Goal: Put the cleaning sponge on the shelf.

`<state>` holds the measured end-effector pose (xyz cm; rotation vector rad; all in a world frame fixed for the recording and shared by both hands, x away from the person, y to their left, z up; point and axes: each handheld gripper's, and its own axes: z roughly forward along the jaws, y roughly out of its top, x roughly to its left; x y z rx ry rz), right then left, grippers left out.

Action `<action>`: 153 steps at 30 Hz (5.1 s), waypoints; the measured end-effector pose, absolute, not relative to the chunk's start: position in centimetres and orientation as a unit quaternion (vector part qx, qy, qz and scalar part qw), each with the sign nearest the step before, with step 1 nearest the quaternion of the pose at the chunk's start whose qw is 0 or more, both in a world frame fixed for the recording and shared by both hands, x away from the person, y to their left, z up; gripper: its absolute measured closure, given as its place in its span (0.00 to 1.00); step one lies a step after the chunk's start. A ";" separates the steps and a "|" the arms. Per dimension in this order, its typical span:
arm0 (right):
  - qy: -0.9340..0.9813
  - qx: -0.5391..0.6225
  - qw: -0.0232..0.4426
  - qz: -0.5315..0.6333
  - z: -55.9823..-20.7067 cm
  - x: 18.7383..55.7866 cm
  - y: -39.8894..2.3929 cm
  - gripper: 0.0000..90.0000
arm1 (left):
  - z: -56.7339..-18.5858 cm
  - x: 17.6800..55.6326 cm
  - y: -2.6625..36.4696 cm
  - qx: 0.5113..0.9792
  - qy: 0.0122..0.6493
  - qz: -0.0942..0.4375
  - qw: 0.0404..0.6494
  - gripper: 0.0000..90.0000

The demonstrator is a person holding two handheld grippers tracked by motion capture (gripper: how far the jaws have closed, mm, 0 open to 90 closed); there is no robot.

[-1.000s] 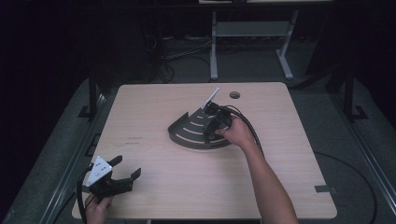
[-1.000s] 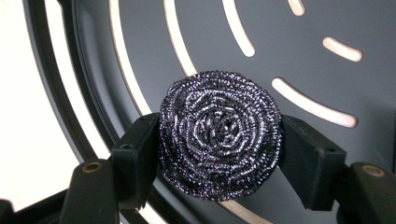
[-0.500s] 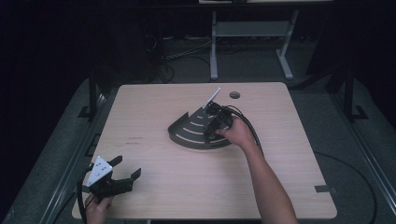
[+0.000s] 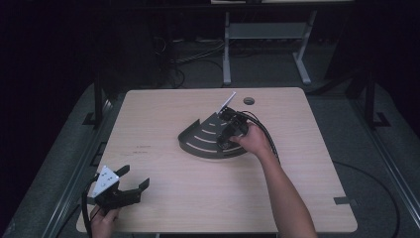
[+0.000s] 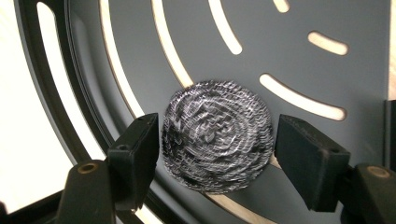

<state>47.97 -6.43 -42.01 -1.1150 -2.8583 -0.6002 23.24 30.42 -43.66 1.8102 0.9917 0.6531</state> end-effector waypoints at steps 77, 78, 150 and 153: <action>-0.899 -0.371 -0.016 -0.234 -37.9 42.7 -14.0 0.18 | -43.7 23.3 30.0 0.744 0.399 0.268 0.465 0.15; -0.899 -0.371 -0.015 -0.233 -38.0 42.7 -14.1 0.18 | -43.7 23.3 30.0 0.744 0.399 0.268 0.465 0.15; -0.881 -0.406 -0.011 -0.241 -41.4 37.0 -21.3 0.18 | -43.8 23.4 29.7 0.747 0.398 0.266 0.462 0.15; -0.881 -0.407 -0.010 -0.242 -41.5 36.8 -21.6 0.18 | -43.8 23.4 29.7 0.747 0.397 0.267 0.461 0.15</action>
